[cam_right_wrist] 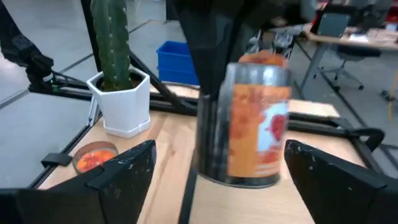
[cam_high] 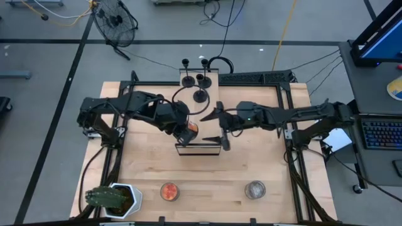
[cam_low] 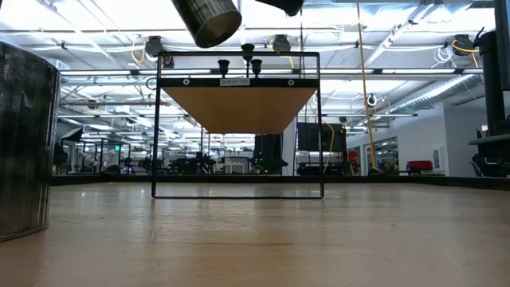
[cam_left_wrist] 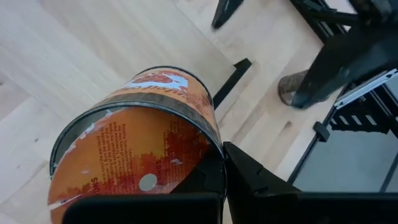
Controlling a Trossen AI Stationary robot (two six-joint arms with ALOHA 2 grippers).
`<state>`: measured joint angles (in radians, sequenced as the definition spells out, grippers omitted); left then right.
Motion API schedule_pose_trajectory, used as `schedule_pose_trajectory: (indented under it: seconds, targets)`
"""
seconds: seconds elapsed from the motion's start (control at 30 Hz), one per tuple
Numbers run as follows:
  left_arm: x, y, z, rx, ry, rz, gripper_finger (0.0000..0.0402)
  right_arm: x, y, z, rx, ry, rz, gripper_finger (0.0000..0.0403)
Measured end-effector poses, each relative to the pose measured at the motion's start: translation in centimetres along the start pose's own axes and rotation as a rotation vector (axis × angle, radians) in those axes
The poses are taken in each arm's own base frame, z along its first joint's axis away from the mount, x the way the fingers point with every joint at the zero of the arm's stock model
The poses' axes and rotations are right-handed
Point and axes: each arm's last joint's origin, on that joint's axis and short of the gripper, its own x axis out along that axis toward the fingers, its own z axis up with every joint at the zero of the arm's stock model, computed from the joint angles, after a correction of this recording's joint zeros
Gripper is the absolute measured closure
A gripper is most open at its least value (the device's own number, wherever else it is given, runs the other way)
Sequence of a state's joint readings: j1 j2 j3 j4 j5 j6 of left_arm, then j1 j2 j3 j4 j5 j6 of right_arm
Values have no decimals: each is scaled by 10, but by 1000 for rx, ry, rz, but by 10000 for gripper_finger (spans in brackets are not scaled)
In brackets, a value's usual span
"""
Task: Pick & Place candle stick holders
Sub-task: Put the top orange scented candle on the shelf
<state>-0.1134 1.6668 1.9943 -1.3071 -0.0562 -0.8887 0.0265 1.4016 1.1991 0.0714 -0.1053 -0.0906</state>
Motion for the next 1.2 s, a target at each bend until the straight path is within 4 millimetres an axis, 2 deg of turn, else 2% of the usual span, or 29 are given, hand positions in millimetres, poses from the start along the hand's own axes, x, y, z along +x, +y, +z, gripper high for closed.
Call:
schedule_pose_trajectory:
  seconds: [0.2, 0.53, 0.67, 1.2]
  targets:
    - [-1, -5, -1, 14, -40, -13, 402, 29, -3, 4, 63, 77, -4, 46]
    - [-3, -10, -7, 50, -44, -23, 402, 64, -7, 12, 29, 106, -57, 45]
    - [-3, -10, -8, 56, -39, -21, 402, 70, -8, 14, 26, 100, -58, 45]
    - [-2, -16, -6, 91, -69, -62, 402, 69, -8, 14, 36, 119, -57, 44]
